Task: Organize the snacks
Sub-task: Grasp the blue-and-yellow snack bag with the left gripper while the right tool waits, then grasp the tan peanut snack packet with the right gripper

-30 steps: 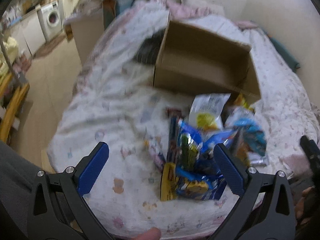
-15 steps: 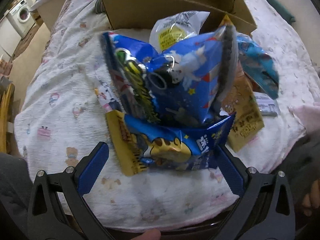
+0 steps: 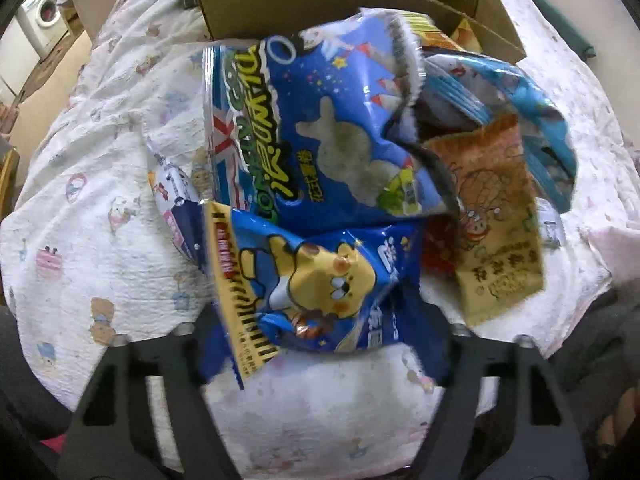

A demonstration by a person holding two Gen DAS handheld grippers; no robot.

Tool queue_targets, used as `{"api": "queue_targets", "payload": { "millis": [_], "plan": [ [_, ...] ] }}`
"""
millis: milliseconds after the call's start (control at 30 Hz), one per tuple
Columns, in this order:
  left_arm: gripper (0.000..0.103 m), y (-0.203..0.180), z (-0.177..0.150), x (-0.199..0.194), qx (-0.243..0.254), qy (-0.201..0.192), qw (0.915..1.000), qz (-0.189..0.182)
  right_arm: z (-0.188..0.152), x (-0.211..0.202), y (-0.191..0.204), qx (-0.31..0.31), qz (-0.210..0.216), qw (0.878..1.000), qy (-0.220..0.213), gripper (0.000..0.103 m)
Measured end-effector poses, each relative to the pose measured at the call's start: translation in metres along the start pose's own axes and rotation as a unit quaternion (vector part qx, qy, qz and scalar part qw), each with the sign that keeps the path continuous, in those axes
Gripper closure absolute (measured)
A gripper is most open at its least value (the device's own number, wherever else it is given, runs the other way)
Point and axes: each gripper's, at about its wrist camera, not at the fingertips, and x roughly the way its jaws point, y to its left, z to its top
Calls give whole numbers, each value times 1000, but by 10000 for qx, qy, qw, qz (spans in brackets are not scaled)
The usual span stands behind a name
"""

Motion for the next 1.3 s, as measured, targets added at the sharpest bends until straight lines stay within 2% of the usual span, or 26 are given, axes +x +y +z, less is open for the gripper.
{"api": "queue_targets", "payload": {
  "millis": [200,333,467,667,867,967,1067,1167,1233,1300],
  "plan": [
    [70,9,-11,-34,93,-18,9996,-262,0,2,1,-12,-29,10000,31,0],
    [79,10,-8,-71,162,-16,9986,-499,0,1,1,-24,-36,10000,21,0],
    [82,20,-7,-100,300,-137,9973,-653,-1,3,1,-40,-61,10000,40,0],
    [84,33,8,-132,192,-409,9964,-722,-1,6,1,-44,-121,9999,103,0],
    [86,41,34,-147,70,-821,9946,-635,-2,8,3,-82,-123,9998,143,0],
    [87,52,46,-140,-37,-871,9942,-629,-2,10,2,-52,-15,9997,252,0],
    [87,59,50,-134,-184,-912,9936,-633,-5,17,-1,114,377,9973,620,0],
    [87,65,48,-126,-296,-907,9928,-719,-15,34,3,141,713,9893,1265,1],
    [87,67,47,-122,-326,-892,9928,-731,-24,43,16,-148,838,9834,1600,8],
    [87,69,47,-119,-386,-837,9926,-794,-33,51,35,-597,827,9783,1802,12]
  ]
}}
